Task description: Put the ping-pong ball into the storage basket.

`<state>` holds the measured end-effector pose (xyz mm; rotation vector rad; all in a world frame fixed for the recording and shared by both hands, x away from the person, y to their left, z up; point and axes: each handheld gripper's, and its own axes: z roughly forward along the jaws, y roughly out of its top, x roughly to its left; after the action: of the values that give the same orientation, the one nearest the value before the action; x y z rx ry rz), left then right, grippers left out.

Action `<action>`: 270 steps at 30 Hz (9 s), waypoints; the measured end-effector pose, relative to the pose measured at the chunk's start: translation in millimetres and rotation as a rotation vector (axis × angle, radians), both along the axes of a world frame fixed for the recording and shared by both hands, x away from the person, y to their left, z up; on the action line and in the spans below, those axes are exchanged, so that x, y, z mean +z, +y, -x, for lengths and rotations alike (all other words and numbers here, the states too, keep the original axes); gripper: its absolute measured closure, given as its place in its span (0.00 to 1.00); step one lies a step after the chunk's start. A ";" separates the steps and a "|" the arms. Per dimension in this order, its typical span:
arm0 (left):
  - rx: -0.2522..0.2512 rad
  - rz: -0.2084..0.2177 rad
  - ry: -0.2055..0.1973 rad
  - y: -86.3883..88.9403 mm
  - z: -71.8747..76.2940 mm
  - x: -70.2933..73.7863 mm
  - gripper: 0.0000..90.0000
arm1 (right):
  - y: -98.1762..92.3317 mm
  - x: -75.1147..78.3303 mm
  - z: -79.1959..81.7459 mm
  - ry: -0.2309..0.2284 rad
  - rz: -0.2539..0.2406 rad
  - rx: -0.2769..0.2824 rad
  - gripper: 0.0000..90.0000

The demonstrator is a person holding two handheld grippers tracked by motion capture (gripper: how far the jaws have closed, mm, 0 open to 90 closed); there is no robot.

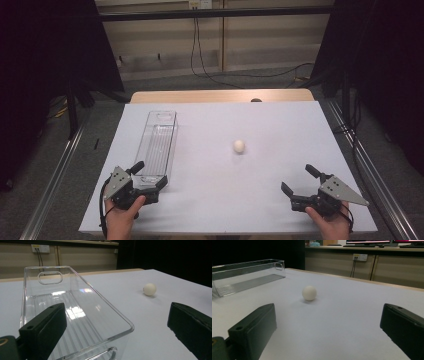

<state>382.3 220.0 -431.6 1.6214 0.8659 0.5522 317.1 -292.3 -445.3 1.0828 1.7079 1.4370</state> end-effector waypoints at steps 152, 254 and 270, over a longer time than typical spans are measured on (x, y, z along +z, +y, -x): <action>-0.160 -0.047 0.086 -154.3 -50.3 1.1 0.03 | 1.1 1.7 1.0 -0.006 -0.003 0.051 0.01; -0.156 -0.091 0.142 -195.0 -86.0 -3.2 0.03 | 1.2 2.1 0.6 -0.011 -0.016 0.060 0.01; -0.149 -0.087 0.144 -195.0 -90.0 -5.4 0.03 | 1.1 2.0 0.4 -0.010 -0.016 0.060 0.01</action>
<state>472.2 25.0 -437.0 1.8060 0.8271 0.3765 316.7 -291.2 -443.3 1.0385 1.7378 1.4936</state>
